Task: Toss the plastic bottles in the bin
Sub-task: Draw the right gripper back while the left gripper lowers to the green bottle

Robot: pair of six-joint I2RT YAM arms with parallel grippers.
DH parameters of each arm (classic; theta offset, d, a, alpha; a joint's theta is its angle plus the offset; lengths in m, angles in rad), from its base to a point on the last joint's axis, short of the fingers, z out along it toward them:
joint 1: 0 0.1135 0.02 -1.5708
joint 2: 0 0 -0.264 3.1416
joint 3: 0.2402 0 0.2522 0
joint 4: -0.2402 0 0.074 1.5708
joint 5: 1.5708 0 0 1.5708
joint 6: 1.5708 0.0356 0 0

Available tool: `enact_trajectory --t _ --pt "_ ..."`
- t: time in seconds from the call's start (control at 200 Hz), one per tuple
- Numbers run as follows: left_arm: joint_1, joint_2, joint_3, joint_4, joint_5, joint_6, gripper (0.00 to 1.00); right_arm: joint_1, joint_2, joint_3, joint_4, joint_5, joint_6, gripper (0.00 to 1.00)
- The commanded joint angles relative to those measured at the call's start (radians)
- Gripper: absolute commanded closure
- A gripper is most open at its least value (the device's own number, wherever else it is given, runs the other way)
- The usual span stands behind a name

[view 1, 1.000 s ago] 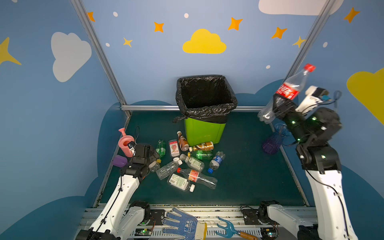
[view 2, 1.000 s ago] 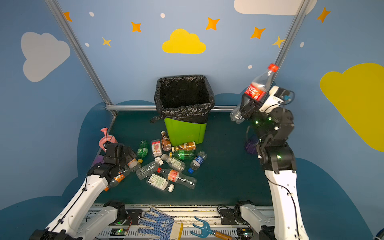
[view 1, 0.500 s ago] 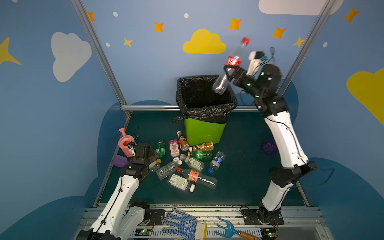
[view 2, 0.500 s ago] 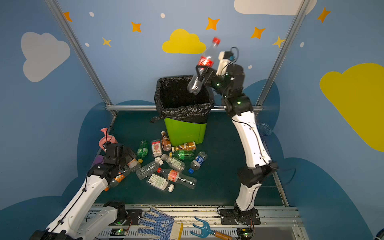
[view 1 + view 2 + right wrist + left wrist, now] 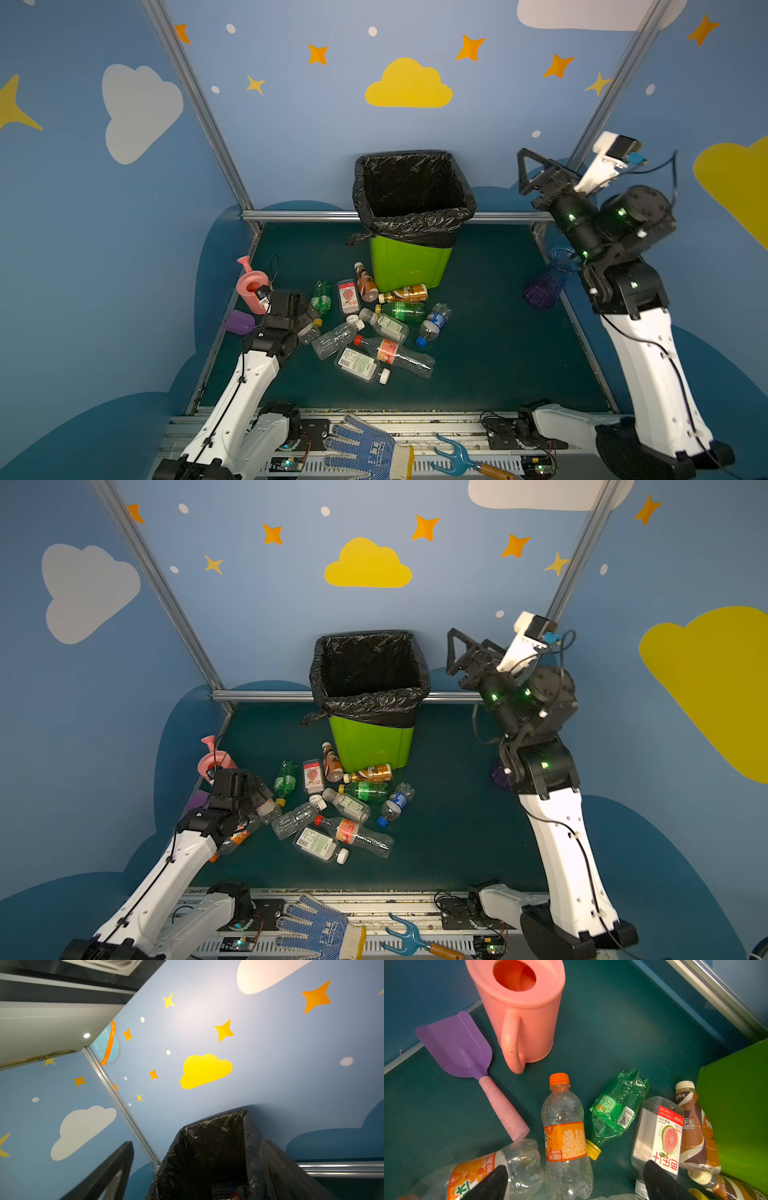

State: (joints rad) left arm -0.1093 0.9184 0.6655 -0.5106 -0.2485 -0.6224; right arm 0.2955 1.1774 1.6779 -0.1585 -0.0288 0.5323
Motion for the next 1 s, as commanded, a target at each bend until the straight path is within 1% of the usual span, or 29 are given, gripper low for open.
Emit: enact_trajectory --t 0.0,0.13,0.265,0.4,0.516,0.641,0.761,0.911,0.996 --pt "0.005 0.008 0.015 0.015 0.013 0.000 0.00 -0.045 0.017 -0.168 -0.027 0.029 0.049 0.06" --pt "0.005 0.017 0.017 0.037 0.029 0.014 0.00 -0.114 -0.044 -0.357 -0.060 0.028 0.113 0.06" --pt "0.006 0.051 0.032 0.051 0.061 0.031 0.00 -0.169 -0.089 -0.549 -0.082 -0.034 0.193 0.06" --pt "0.005 0.102 0.065 0.015 0.063 0.044 0.00 -0.208 -0.122 -0.672 -0.125 -0.052 0.226 0.06" --pt "0.005 0.136 0.078 -0.016 0.033 0.058 0.00 -0.233 -0.160 -0.768 -0.122 -0.058 0.261 0.06" --pt "0.005 0.170 0.086 0.010 0.042 0.092 0.00 -0.252 -0.183 -0.826 -0.121 -0.066 0.289 0.06" --pt "0.004 0.234 0.124 0.045 0.102 0.128 0.00 -0.260 -0.182 -0.846 -0.119 -0.078 0.299 0.06" --pt "0.001 0.368 0.219 0.035 0.227 0.263 0.01 -0.268 -0.167 -0.852 -0.118 -0.087 0.306 0.06" --pt "0.002 0.458 0.294 -0.040 0.230 0.342 0.02 -0.272 -0.160 -0.857 -0.107 -0.097 0.314 0.06"
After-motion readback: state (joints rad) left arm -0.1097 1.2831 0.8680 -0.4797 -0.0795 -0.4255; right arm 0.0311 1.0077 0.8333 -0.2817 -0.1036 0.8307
